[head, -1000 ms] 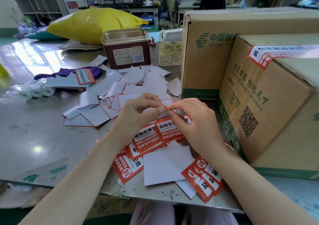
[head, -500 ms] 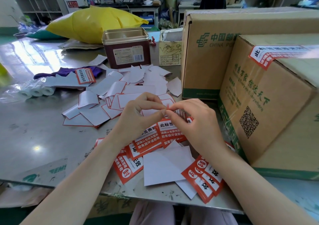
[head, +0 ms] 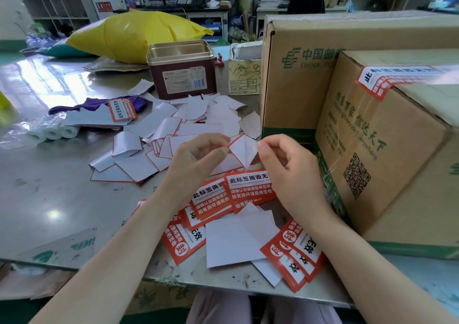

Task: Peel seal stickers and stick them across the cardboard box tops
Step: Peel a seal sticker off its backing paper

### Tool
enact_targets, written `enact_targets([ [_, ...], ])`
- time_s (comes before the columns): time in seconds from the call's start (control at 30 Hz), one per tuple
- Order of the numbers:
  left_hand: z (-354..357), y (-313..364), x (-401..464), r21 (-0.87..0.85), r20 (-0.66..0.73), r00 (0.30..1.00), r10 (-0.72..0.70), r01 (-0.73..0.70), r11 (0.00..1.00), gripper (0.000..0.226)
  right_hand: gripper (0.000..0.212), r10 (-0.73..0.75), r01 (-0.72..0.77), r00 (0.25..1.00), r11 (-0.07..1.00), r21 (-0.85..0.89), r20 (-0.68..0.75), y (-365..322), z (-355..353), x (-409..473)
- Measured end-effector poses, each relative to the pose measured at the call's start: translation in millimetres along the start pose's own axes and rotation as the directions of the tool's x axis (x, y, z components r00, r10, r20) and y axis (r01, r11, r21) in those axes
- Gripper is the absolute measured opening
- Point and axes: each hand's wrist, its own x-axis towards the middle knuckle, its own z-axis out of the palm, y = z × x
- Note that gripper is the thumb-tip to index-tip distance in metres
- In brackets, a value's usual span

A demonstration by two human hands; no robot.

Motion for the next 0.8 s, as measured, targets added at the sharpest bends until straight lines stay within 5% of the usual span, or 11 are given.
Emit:
enact_targets([
  [0.13, -0.4, 0.6, -3.7, -0.075, 0.211, 0.976, -0.051, 0.068, 0.995, 0.037, 0.016, -0.015, 0.013, 0.996, 1.0, 0.026, 0.083, -2.0, 1.2, -1.4],
  [0.33, 1.4, 3.3, -5.0, -0.043, 0.14, 0.99, -0.017, 0.023, 0.999, 0.011, 0.013, -0.015, 0.012, 0.991, 1.0, 0.029, 0.129, -2.4, 2.5, -2.3],
  [0.8, 2.6, -2.5, 3.7, -0.109, -0.007, 0.98, -0.197, 0.195, 0.975, 0.009, 0.011, -0.121, 0.12, 0.991, 0.993, 0.016, 0.052, -0.6, 4.8, 1.6],
])
